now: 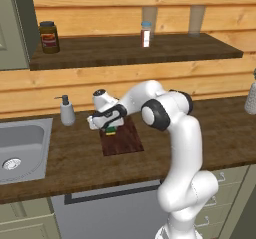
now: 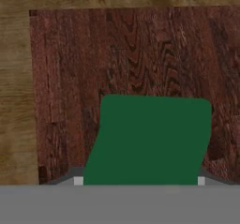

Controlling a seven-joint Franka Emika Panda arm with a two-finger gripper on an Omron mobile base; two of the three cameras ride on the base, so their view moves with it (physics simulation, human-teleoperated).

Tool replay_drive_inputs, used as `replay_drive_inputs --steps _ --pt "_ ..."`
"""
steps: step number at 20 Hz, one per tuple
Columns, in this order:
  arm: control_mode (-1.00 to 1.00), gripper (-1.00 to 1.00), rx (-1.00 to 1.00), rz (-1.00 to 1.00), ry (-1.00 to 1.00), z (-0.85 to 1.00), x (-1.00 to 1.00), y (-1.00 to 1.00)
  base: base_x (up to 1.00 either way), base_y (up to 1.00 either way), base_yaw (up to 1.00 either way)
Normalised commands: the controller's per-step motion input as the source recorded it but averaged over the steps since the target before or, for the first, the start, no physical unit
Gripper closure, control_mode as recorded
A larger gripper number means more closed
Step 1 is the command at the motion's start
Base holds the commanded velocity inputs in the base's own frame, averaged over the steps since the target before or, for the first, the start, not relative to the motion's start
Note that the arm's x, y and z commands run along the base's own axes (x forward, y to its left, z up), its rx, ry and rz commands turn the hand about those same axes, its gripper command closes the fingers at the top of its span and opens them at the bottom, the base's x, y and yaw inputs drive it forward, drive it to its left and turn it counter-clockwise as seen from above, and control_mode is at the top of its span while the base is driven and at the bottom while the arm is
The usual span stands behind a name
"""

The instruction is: Pick up the sponge from the counter and clean the cutting board by briefly scrubbing or pressing down on the cutting board. Once finished, release the sponge.

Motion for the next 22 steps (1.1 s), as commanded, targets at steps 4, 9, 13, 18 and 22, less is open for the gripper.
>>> replay_drive_inputs --steps 4,9,13,18,22 --pt "-1.0 1.0 -0.01 0.0 0.0 -0.6 -1.0 0.0 0.0 0.0 0.0" --pt "-1.0 1.0 0.0 0.0 0.0 -0.55 -1.0 0.0 0.0 0.0 0.0" --pt "-1.0 1.0 0.0 0.0 0.0 -0.52 -1.0 0.0 0.0 0.0 0.0" --pt "-1.0 1.0 0.0 0.0 0.0 -0.5 -1.0 0.0 0.0 0.0 0.0" --pt "-1.0 1.0 0.0 0.0 0.0 -0.36 -0.94 -0.01 0.0 0.0 0.0"
